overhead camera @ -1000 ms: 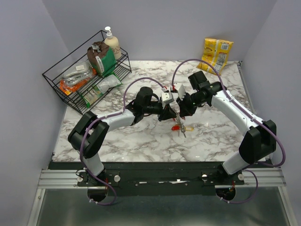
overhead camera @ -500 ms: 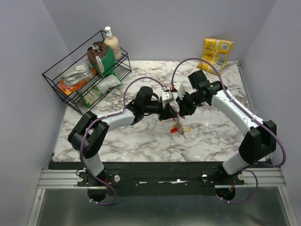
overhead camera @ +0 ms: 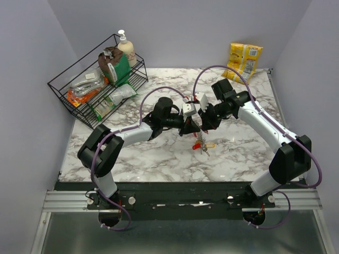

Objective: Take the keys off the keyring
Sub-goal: Remove the key from the keyring.

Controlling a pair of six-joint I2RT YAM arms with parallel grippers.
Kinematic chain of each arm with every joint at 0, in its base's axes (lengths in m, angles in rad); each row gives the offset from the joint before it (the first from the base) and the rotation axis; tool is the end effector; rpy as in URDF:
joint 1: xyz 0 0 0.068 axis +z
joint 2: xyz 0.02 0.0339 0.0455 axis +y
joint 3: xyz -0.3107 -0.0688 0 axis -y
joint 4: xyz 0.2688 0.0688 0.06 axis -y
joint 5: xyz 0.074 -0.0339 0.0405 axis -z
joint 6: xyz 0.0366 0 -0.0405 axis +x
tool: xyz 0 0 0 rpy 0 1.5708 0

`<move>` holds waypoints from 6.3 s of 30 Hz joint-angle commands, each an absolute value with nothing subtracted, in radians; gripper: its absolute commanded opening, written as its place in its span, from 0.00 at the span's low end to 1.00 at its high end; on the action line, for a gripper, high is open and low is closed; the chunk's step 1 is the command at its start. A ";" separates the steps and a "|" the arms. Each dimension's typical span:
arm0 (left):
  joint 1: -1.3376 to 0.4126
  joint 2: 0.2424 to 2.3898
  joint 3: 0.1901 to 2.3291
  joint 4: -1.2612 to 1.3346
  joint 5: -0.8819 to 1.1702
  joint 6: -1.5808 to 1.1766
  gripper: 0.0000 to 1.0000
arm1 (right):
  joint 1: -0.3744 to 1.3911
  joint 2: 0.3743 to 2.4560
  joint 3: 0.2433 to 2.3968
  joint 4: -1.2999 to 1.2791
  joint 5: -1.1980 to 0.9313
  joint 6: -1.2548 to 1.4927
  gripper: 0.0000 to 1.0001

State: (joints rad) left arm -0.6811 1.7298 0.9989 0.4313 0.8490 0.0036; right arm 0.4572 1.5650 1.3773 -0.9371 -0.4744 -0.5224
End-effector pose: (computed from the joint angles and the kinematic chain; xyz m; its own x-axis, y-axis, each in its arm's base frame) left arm 0.2959 -0.2752 0.2565 -0.2258 0.1861 -0.9562 0.9740 0.0611 -0.2181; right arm 0.2972 0.1648 0.3368 -0.4174 -0.7000 -0.5795 -0.8975 0.4176 0.1419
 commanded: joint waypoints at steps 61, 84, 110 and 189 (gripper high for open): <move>-0.666 1.732 0.991 0.529 0.934 -0.035 0.29 | 0.474 1.506 1.351 -0.934 -0.546 -0.534 0.06; -0.621 1.707 0.977 0.546 0.985 -0.054 0.29 | 0.474 1.483 1.330 -0.925 -0.526 -0.531 0.07; -0.640 1.758 1.012 0.589 1.020 -0.127 0.13 | 0.474 1.488 1.336 -0.930 -0.548 -0.531 0.07; -0.595 1.672 0.916 0.782 1.063 -0.302 0.11 | 0.428 1.424 1.276 -0.816 -0.296 -0.568 0.06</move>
State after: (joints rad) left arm -0.6052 1.7252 0.9012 0.7979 1.0039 -0.3172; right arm 0.4397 1.4483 1.2354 -0.8093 -0.4160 -0.5396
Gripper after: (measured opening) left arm 0.092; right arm 0.068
